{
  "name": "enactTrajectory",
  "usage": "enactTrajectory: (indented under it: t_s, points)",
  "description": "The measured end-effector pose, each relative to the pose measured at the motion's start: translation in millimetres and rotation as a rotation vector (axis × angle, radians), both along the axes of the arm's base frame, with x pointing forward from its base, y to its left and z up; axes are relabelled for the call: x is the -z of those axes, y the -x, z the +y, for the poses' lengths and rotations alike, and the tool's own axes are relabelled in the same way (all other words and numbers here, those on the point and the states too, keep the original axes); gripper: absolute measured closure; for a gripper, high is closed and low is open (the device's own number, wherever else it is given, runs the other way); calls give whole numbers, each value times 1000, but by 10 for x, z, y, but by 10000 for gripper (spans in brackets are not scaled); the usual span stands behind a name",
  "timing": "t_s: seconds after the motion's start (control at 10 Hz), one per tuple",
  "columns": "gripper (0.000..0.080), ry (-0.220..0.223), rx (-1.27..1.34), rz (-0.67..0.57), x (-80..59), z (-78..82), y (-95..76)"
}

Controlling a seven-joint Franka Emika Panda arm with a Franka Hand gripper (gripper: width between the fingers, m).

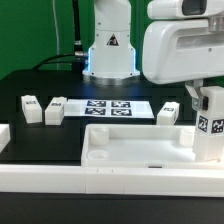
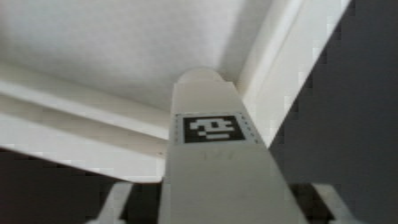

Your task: Assemble desk

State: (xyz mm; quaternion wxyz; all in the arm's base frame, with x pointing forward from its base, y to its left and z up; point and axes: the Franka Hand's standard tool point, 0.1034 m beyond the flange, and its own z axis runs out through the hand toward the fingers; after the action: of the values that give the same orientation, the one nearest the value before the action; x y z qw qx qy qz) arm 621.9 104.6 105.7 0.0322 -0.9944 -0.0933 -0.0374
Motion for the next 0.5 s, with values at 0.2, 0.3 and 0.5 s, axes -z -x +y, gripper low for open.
enactTrajectory:
  t_s: [0.2, 0.3, 0.5]
  points:
    - [509, -11, 173, 8, 3, -3, -2]
    - [509, -17, 249, 13, 5, -7, -2]
    - [509, -38, 402, 20, 6, -23, -9]
